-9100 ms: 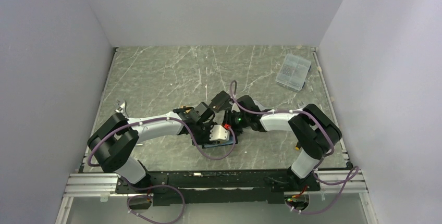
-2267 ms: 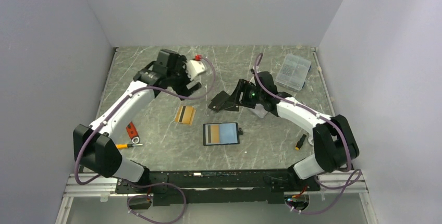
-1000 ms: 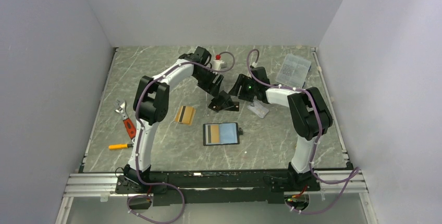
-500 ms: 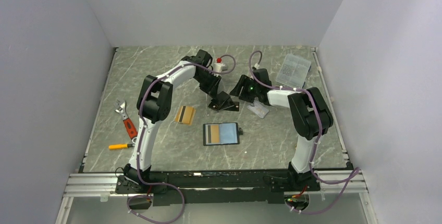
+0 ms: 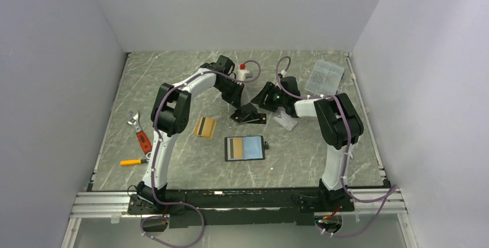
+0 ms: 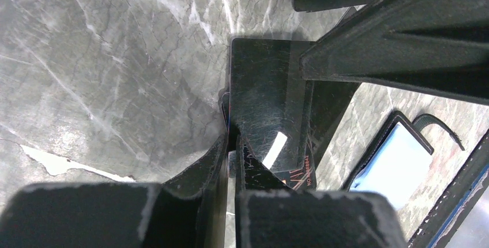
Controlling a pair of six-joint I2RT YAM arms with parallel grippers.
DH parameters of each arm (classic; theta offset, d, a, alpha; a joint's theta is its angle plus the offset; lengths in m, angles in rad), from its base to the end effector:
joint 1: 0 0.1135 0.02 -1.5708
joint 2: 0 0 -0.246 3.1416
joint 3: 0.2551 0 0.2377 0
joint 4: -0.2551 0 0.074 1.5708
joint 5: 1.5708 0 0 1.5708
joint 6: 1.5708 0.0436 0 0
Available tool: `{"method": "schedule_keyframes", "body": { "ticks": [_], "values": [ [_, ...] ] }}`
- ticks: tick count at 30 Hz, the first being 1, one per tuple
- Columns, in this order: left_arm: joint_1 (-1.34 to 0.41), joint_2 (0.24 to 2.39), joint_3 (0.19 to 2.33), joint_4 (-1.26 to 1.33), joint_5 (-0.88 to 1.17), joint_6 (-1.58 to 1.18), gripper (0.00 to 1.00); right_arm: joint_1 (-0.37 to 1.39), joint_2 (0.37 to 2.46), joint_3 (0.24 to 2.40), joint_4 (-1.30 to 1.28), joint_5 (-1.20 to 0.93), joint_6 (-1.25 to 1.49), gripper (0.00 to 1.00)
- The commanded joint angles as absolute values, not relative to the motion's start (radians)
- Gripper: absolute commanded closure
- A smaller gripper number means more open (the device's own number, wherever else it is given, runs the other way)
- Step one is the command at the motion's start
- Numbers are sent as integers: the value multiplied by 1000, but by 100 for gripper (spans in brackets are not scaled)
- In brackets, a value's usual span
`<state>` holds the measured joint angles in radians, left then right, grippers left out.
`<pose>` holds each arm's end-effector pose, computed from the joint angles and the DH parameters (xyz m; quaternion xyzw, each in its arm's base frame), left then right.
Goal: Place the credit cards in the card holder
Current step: Pick up the credit card from the center of the board.
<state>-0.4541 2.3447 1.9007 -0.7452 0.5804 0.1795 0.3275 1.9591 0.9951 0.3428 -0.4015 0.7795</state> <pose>0.4088 -0.2261 0.1423 0.3447 0.8771 -0.3032 0.1415 0.3604 0.1404 0.1200 0.1065 0.8698 0.3864 0.2879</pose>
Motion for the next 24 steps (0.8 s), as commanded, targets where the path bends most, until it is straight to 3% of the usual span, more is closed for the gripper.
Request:
{"method": "schedule_keyframes", "body": {
  "ticks": [1,13,24],
  "values": [
    [-460,2336,1853,-736,548,198,90,318,1994,990,438,-457,831,45],
    [-459,2307,1822,-713,551,190,90,319,2016,922,593,-544,949,59],
    [-459,2283,1796,-701,547,189,92,319,1971,950,527,-528,915,73]
  ]
}}
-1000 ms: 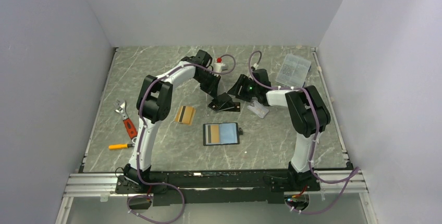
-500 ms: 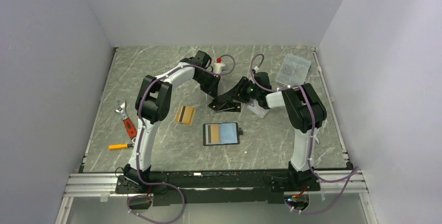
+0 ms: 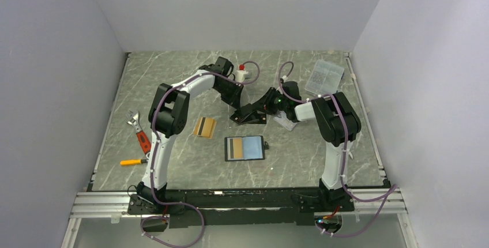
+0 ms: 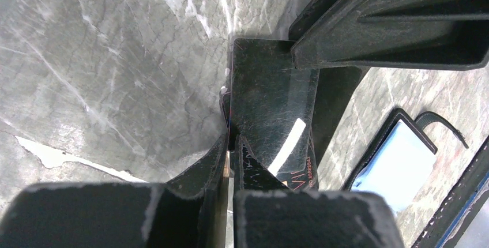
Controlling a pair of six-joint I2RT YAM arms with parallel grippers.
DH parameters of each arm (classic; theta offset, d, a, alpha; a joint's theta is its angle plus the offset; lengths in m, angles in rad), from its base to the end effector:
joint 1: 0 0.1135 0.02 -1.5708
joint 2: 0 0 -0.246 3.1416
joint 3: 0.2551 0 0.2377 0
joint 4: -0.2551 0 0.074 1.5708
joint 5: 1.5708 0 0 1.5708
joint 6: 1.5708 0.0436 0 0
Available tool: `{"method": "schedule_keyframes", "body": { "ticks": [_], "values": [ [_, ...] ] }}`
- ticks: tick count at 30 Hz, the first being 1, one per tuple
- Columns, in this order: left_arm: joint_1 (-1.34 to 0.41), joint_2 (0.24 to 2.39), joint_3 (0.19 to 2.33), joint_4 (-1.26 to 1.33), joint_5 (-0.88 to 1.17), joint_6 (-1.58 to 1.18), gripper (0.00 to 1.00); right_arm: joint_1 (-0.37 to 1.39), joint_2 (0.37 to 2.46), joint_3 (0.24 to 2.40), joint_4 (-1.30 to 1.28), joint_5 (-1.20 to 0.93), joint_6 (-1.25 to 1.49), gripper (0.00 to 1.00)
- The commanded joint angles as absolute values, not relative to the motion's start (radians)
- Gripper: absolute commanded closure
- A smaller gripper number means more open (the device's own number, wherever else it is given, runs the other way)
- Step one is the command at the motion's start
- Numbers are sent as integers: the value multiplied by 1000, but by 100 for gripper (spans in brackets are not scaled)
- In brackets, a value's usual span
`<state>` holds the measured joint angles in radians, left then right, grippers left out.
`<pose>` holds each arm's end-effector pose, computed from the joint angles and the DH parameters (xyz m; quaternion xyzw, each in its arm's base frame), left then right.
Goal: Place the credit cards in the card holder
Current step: Pick up the credit card from the center of the board.
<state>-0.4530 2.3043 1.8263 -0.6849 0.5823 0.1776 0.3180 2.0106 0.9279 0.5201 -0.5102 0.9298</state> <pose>0.4034 -0.2230 0.1423 0.3462 0.8738 -0.3051 0.1536 0.3546 0.1391 0.1013 0.1389 0.8446 0.4524 0.2503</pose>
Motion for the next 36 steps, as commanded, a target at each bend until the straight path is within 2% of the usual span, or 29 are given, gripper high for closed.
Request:
{"method": "schedule_keyframes", "body": {
  "ticks": [1,6,10,11,12,14,18,23,26,32,36],
  "values": [
    [-458,2281,1792,-697,547,188,92,320,1967,953,517,-527,908,74],
    [-458,2273,1791,-696,543,190,92,321,1963,975,493,-536,895,84],
    [-457,2260,1798,-702,545,196,91,321,1968,977,514,-551,918,100],
    [-456,2256,1800,-706,546,198,88,321,1964,977,515,-553,921,100],
    [-452,2250,1804,-712,551,201,82,320,1958,976,515,-554,922,100],
    [-443,2232,1816,-729,581,205,55,321,1937,974,500,-551,913,100],
    [-419,2184,1831,-773,636,224,39,319,1888,960,482,-559,887,100],
    [-396,2119,1822,-811,716,257,12,322,1840,920,496,-572,860,100],
    [-388,2097,1802,-822,786,276,2,320,1809,886,514,-580,842,100],
    [-378,2090,1808,-899,923,350,1,321,1747,861,530,-636,818,100],
    [-380,2032,1772,-914,956,351,1,320,1689,835,553,-747,798,100]
  ]
}}
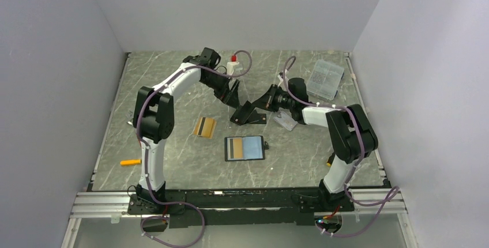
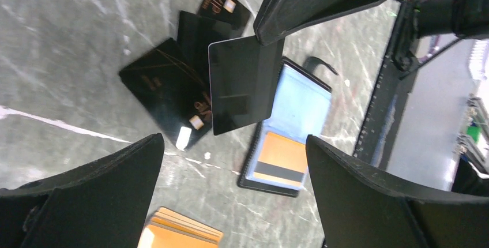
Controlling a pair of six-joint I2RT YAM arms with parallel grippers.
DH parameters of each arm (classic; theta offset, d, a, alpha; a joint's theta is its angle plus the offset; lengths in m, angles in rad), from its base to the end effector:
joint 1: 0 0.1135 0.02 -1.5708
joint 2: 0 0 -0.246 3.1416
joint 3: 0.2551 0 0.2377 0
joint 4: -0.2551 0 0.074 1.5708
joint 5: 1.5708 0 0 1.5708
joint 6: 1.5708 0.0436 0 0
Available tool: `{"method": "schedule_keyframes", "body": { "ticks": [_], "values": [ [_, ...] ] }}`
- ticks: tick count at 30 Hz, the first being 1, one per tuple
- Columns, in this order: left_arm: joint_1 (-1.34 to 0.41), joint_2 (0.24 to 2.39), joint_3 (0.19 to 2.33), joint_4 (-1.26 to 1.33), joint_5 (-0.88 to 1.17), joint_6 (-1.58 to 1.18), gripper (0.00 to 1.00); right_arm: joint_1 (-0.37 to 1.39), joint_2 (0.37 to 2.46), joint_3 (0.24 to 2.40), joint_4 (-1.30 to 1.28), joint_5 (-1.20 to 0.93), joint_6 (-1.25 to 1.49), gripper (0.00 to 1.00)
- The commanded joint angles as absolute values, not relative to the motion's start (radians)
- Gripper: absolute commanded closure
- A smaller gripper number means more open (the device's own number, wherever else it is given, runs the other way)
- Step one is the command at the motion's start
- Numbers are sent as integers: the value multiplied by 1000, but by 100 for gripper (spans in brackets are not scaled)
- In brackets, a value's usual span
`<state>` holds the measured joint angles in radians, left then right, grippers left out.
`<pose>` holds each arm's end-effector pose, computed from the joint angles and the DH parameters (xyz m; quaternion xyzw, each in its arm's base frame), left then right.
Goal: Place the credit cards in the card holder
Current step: Pick up the credit card from the center of the board, then insert the credit card into the card holder.
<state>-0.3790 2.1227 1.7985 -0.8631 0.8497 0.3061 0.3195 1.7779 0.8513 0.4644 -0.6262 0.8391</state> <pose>0.3823 -0.1875 0.2112 0.3744 0.8160 -0.4107 0.1588 0.3286 0.1356 0.1576 0.0511 0.8234 0.4933 0.2757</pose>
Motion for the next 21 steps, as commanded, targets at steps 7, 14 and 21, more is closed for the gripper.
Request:
{"method": "schedule_keyframes", "body": {
  "ticks": [7,14,21],
  "values": [
    [-391,1877,1634,-915,1037,340,11,337,1543,792,508,-852,756,100],
    [-421,1787,1538,-912,1127,316,29,365,1436,793,468,-849,756,100],
    [-433,1709,1490,-871,1156,283,46,394,1370,815,440,-816,763,100]
  ]
}}
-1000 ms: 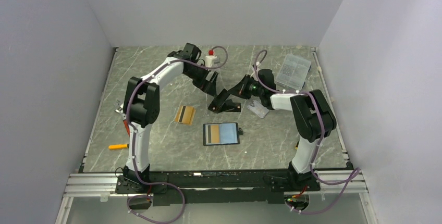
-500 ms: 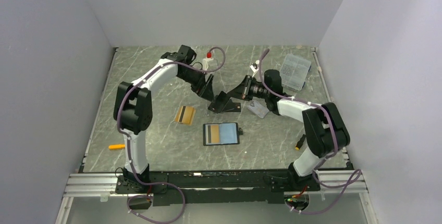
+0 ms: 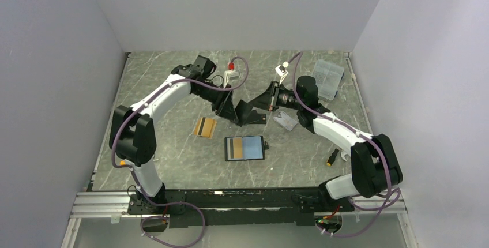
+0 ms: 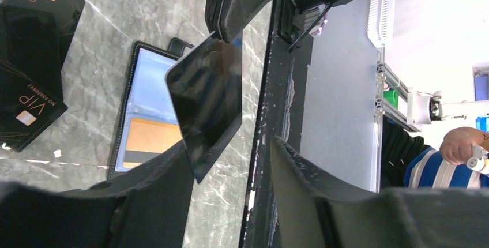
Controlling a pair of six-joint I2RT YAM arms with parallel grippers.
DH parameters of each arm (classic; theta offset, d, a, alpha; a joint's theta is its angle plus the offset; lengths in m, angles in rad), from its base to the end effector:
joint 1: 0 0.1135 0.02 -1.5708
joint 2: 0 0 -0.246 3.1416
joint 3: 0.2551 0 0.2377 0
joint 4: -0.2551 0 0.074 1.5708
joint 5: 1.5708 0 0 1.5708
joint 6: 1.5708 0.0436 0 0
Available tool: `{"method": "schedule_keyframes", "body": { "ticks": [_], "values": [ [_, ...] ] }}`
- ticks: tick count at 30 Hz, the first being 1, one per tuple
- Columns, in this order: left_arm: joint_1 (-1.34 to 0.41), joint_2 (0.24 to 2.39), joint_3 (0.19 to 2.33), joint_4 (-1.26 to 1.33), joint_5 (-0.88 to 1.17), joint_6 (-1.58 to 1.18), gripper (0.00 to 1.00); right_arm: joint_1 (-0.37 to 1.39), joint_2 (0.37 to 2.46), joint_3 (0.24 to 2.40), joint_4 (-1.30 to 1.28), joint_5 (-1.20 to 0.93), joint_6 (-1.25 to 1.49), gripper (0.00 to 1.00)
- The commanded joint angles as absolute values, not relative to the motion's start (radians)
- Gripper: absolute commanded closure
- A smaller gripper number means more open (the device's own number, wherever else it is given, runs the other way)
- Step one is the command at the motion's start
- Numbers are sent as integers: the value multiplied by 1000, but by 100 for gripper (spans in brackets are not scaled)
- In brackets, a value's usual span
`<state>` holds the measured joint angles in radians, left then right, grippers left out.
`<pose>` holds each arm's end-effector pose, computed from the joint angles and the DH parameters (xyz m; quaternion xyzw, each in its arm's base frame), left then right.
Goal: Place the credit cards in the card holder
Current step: Insert the credit card into the card holder.
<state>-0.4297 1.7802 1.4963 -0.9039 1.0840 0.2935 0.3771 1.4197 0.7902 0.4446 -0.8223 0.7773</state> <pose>0.2967 -0.1783 0.2597 0.3894 0.7519 -0.5163 0.1282 0.2728 0.1424 0.2507 -0.1100 0.7419 0.5772 0.3229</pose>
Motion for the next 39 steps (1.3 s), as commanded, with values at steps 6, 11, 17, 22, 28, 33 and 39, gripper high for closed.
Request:
{"method": "schedule_keyframes", "body": {
  "ticks": [6,11,17,22,28,33,39],
  "values": [
    [-431,1721,1487,-891,1193,308,93,422,1369,837,425,-795,756,100],
    [-426,1709,1462,-884,1235,324,100,429,1377,809,505,-819,817,75],
    [-404,1718,1471,-886,1334,317,100,428,1361,726,636,-831,910,58],
    [-390,1706,1463,-843,1386,264,100,429,1362,665,788,-832,1005,59],
    [-384,1680,1416,-716,1402,132,100,439,1363,654,889,-809,1072,65],
    [-383,1680,1408,-633,1412,47,99,473,1390,673,920,-784,1098,78],
    [-383,1699,1456,-720,1351,93,78,482,1404,670,940,-779,1128,97]
  ]
}}
